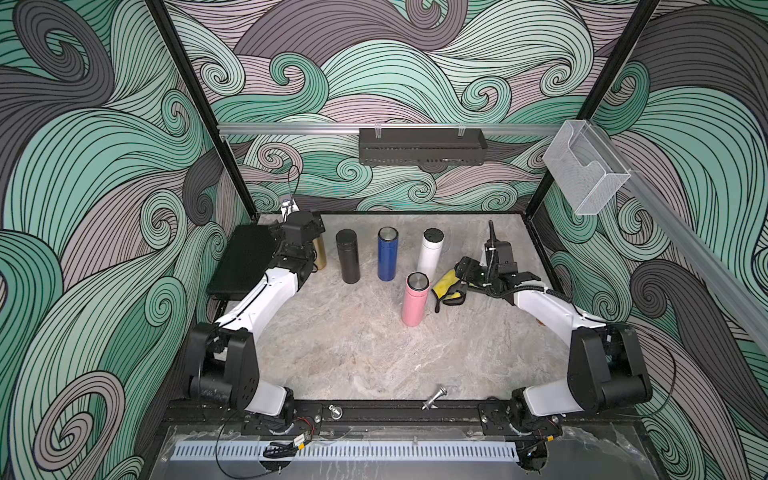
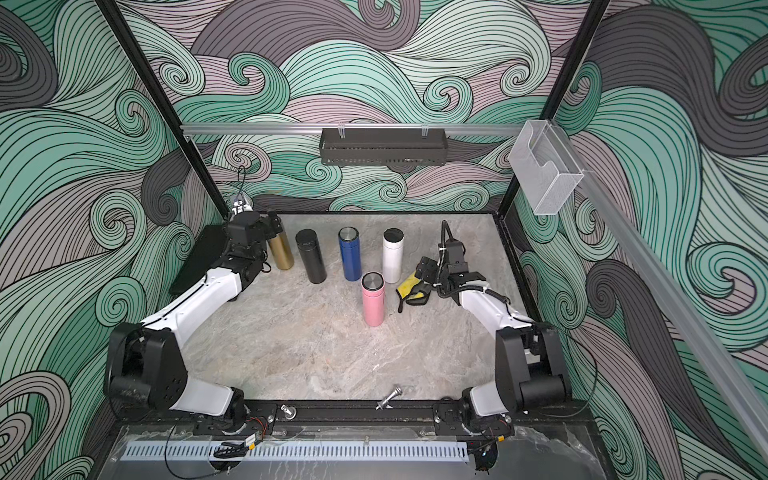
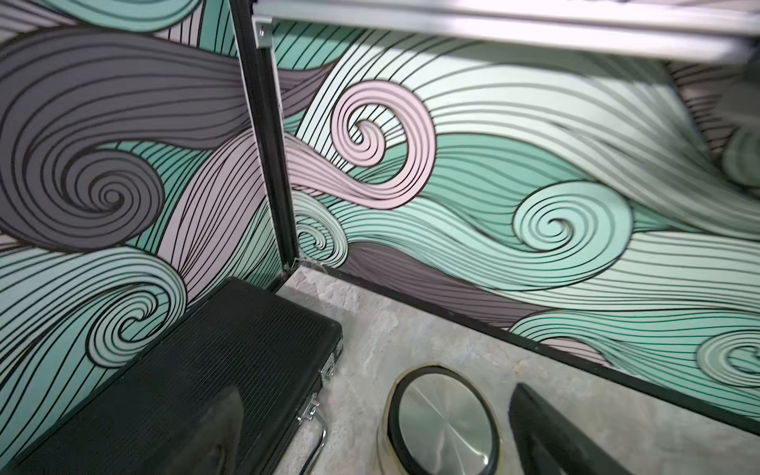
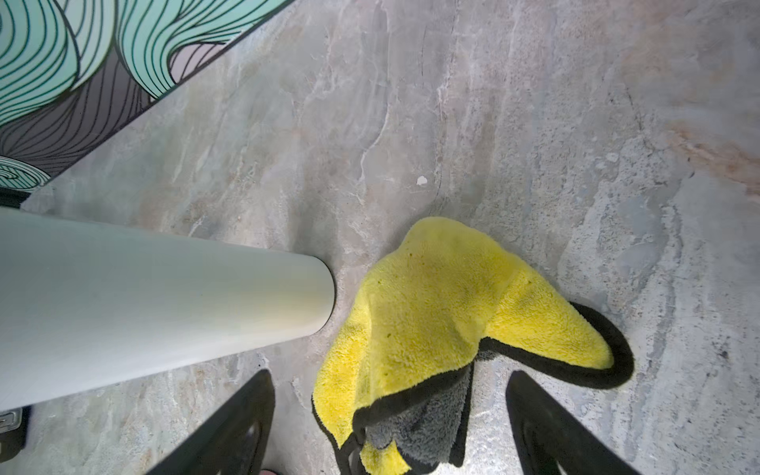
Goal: Wipe the surface of the thermos
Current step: Place the thermos at the center of the board, then pick up the cleaning item at the center of the board.
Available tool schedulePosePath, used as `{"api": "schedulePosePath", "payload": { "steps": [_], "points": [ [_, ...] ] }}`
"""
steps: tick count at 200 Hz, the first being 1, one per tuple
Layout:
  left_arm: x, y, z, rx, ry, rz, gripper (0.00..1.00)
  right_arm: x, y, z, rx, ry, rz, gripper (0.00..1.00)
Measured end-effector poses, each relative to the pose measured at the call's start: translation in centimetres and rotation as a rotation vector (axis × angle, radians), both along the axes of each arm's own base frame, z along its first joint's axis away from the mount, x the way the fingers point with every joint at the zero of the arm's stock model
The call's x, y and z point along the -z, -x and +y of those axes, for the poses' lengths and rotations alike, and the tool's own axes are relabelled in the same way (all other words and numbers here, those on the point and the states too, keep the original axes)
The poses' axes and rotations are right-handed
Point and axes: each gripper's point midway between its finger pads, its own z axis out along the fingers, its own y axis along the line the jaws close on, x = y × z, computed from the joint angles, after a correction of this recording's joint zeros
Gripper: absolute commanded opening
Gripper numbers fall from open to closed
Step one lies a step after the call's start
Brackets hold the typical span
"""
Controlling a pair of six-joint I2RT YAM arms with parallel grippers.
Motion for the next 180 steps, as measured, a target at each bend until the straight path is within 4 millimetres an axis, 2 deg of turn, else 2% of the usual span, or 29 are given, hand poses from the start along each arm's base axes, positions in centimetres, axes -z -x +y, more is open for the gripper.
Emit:
{"api": "schedulePosePath", "payload": {
  "steps": [40,61,89,121,140,160,180],
  "points": [
    [-5.2,2.1,-1.8,0.105,0.037,-0.055,0.99,0.4,0.6,0.0,-0.002,-0.005,0.014,0.87],
    [-6.5,3.7,-3.2,0.171,0.031,-0.056,0.99,0.5,0.7,0.1,-0.006,-0.008,0.018,0.86],
    [-7.1,5.5,-4.7,0.236,0.055,-0.035,0.99,0.7,0.9,0.2,-0.012,-0.013,0.032,0.85],
    [-7.3,7.3,-5.7,0.297,0.145,-0.038,0.99,0.4,1.5,0.3,-0.022,-0.020,0.046,0.85],
    [-6.5,7.9,-7.0,0.355,0.220,-0.008,0.99,-0.3,1.8,0.6,-0.034,-0.033,0.040,0.85],
    [-4.9,8.2,-9.0,0.432,0.274,0.060,0.99,-1.0,2.2,0.9,-0.048,-0.051,0.032,0.85],
    [-3.0,8.2,-12.0,0.511,0.279,0.131,0.99,-1.5,2.4,1.1,-0.060,-0.064,0.023,0.86]
  ]
}}
